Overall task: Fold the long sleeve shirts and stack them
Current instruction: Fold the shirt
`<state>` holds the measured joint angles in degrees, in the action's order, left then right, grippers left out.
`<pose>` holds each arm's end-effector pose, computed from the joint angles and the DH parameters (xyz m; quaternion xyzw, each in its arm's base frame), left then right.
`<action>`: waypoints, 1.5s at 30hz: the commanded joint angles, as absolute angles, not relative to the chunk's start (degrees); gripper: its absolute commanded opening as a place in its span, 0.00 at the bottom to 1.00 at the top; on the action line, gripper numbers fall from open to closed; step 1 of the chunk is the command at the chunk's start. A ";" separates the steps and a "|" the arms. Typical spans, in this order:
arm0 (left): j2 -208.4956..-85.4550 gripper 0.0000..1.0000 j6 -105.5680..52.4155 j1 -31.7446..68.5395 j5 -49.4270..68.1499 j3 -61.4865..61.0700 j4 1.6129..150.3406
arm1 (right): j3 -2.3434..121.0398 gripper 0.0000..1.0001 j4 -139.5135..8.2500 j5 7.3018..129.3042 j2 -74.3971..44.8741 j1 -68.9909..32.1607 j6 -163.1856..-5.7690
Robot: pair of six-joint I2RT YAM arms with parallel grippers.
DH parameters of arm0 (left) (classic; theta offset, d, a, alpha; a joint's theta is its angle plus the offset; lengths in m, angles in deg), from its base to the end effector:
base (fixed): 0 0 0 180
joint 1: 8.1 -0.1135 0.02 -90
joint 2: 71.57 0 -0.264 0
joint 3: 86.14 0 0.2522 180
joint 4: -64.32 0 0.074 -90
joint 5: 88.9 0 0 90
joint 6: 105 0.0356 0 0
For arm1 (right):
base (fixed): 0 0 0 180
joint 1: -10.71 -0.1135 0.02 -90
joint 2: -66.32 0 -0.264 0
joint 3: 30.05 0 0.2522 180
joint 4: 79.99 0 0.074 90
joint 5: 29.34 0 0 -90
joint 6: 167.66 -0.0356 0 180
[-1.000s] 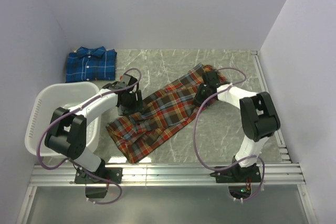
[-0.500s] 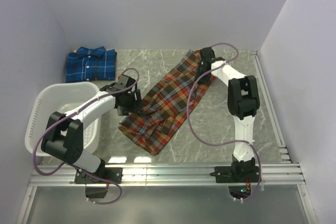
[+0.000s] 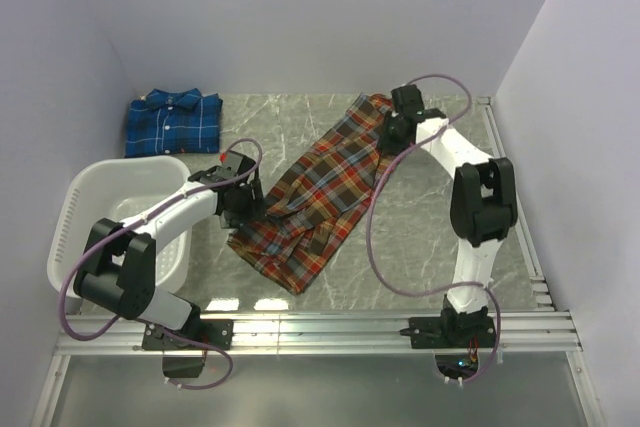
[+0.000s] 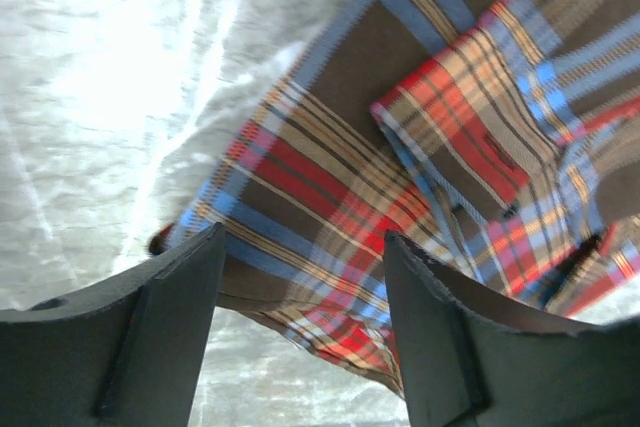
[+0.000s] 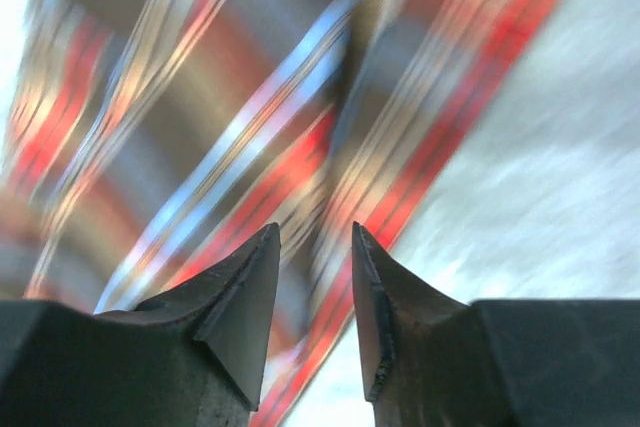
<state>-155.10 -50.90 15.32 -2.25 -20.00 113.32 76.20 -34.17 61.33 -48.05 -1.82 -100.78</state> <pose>0.2530 -0.1073 0.2001 -0.1123 0.9720 -0.0763 0.1919 0.4325 0.0965 0.2298 0.0859 0.9470 0.1000 0.2930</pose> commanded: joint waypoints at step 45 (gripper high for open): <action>-145.75 0.70 -55.16 10.71 -3.73 -24.56 114.65 | 58.08 0.47 -40.29 64.88 -37.22 -9.84 -109.21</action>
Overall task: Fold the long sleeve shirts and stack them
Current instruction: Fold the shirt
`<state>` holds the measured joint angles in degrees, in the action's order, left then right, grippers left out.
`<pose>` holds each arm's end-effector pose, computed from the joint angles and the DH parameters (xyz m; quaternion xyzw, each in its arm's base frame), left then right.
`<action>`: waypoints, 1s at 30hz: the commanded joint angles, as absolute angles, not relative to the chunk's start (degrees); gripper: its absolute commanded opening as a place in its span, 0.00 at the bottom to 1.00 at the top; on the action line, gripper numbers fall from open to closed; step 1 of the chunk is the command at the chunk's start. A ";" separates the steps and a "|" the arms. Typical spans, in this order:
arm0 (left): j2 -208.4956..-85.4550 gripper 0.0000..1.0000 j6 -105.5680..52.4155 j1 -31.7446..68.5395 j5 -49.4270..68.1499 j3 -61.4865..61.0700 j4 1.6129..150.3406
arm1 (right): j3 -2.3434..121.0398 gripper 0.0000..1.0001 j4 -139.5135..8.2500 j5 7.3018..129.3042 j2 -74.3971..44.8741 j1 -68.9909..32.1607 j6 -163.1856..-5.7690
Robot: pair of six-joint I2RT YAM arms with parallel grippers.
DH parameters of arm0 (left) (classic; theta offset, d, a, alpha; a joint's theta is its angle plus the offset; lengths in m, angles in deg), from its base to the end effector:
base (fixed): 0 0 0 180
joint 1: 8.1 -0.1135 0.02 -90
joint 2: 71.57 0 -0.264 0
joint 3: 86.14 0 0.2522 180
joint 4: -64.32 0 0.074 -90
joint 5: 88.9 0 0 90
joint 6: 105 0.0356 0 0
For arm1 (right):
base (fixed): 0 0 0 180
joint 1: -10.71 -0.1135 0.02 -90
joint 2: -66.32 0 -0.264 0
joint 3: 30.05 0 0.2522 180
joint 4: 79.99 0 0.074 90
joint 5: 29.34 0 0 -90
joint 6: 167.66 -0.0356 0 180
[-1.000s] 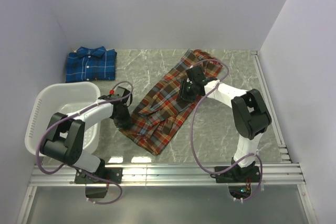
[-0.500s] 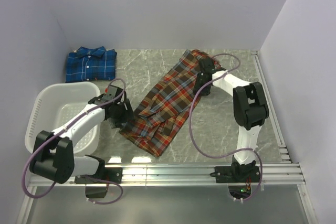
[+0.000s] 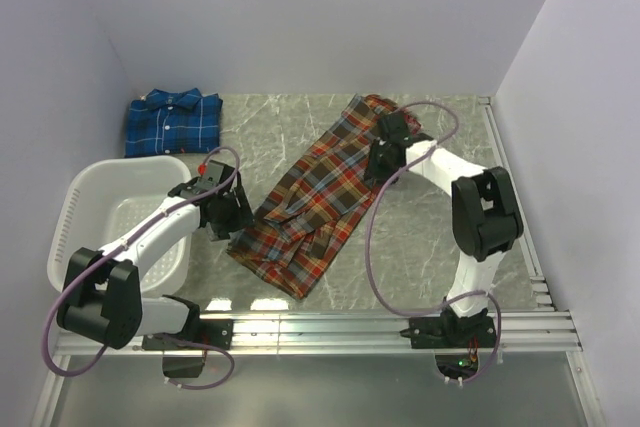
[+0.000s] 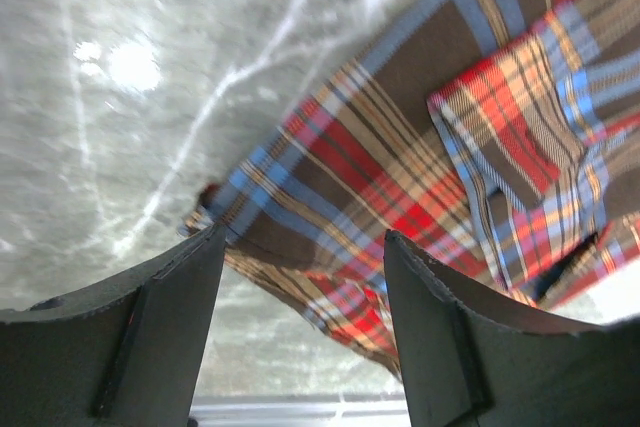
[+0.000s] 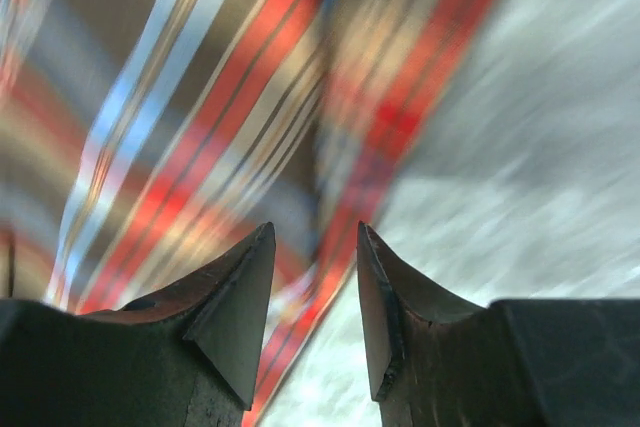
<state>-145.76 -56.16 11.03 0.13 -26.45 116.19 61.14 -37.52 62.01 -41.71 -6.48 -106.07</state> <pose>0.2233 -0.0768 0.2040 -0.1887 0.9604 -0.0957 0.1812 0.3810 0.1187 0.1972 0.0912 0.9600 0.1130 0.2395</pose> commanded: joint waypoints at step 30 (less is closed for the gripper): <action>-146.45 0.97 -48.22 6.75 -0.04 -21.93 104.01 | 63.52 0.45 -26.15 51.25 -46.72 -2.48 -100.60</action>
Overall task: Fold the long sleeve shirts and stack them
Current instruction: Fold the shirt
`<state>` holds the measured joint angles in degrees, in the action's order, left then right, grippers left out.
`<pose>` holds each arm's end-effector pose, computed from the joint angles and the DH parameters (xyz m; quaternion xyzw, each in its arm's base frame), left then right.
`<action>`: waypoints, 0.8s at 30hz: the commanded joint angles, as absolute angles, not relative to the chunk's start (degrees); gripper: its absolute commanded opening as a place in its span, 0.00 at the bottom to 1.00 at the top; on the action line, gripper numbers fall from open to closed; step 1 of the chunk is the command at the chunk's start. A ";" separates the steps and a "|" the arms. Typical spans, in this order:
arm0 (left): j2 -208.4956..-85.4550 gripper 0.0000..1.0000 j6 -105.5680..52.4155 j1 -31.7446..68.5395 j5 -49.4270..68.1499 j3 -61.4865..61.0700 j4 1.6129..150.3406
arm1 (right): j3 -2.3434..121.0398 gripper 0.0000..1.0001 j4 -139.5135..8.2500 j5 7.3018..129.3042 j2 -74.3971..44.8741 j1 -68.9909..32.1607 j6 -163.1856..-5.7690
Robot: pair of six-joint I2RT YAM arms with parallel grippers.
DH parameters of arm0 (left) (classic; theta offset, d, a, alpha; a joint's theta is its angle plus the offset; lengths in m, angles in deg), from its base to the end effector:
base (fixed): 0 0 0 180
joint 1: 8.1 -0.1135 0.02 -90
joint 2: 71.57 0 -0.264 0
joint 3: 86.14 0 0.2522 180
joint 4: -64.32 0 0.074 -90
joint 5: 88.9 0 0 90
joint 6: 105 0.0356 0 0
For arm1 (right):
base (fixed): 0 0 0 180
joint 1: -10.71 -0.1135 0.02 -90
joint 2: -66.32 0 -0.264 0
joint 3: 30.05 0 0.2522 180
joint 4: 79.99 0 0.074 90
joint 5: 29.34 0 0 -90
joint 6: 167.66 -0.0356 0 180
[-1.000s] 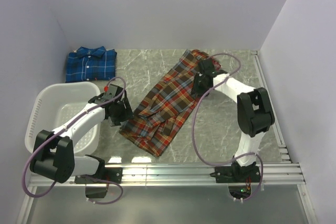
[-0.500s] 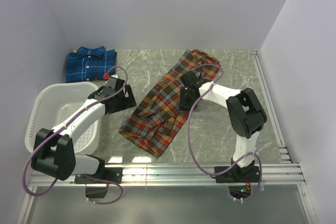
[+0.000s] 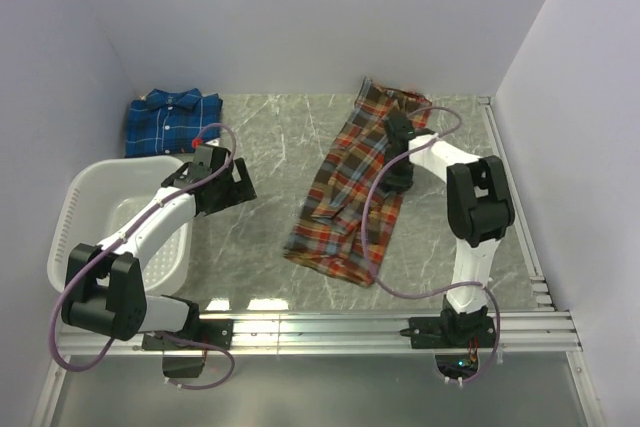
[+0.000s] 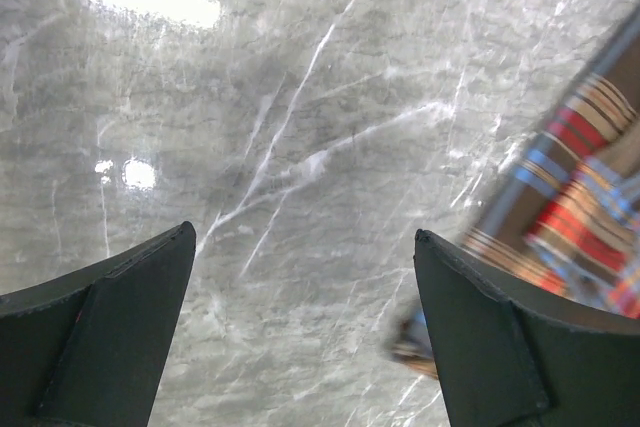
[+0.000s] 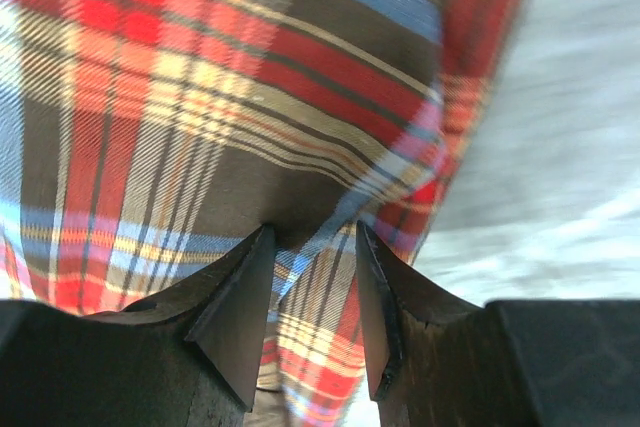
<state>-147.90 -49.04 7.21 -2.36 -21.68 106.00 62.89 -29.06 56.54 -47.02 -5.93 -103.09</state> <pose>0.2605 -0.0691 0.2300 -0.1638 0.9352 -0.1044 0.2960 0.3802 0.1110 0.1642 0.0814 0.9828 0.0251 0.1640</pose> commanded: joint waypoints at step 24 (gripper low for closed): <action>-147.07 0.94 -47.69 6.31 4.97 -22.81 102.16 | 71.30 0.63 -37.50 53.11 -44.76 -9.94 -102.80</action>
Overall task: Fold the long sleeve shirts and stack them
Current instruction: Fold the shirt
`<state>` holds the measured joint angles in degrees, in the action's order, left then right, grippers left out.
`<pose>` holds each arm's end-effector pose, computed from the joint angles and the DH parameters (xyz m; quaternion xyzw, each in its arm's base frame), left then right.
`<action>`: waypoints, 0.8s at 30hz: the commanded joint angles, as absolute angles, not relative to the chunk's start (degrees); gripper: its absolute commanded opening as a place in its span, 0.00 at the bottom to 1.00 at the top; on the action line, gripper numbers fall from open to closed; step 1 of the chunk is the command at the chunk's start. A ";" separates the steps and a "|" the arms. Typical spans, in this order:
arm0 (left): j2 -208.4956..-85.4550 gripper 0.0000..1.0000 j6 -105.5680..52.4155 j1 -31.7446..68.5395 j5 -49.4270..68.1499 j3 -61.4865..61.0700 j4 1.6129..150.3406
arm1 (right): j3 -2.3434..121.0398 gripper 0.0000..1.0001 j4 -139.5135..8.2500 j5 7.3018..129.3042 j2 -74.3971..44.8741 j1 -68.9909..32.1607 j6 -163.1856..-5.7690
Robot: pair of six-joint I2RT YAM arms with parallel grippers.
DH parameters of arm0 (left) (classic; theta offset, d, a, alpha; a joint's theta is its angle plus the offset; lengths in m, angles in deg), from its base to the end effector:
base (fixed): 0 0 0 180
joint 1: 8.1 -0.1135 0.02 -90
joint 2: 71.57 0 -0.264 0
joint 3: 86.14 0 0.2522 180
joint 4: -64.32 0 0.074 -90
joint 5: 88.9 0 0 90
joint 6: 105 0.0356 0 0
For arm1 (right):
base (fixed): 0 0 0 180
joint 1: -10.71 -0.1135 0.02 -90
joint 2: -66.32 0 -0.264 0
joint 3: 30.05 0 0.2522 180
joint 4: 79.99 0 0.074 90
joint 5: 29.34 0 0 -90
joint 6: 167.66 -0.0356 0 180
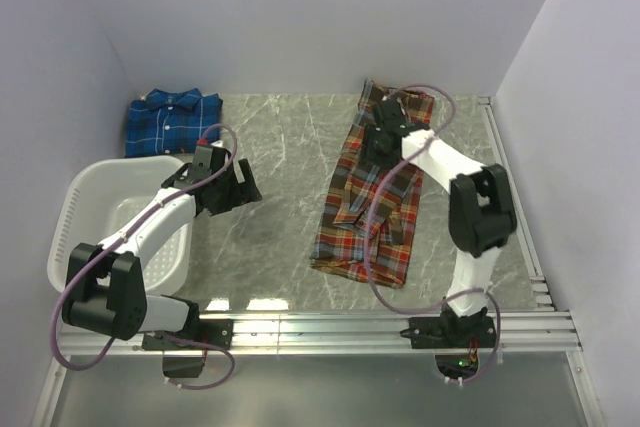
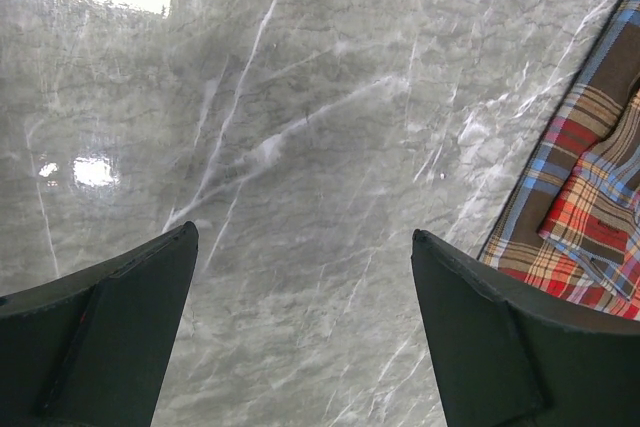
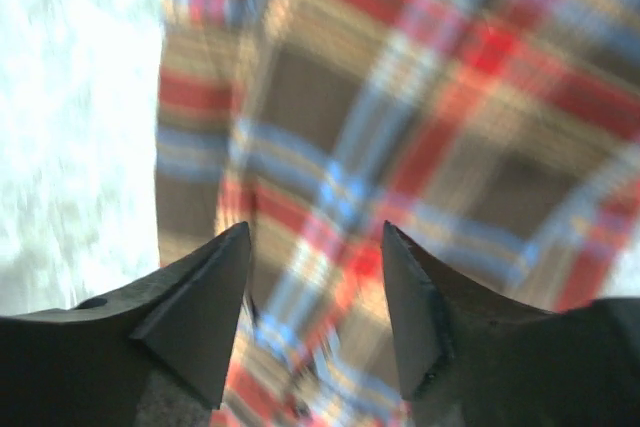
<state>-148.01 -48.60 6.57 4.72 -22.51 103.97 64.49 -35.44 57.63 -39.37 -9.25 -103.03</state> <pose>0.2614 -0.0707 0.2274 -0.1456 0.9351 -0.1588 0.2813 0.3771 0.1350 0.2284 0.0529 0.9538 0.0903 0.2817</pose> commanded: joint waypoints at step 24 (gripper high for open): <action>-145.05 0.94 -48.48 6.31 1.45 -22.98 102.87 | 77.06 0.53 -27.56 60.05 -58.49 -29.18 -88.93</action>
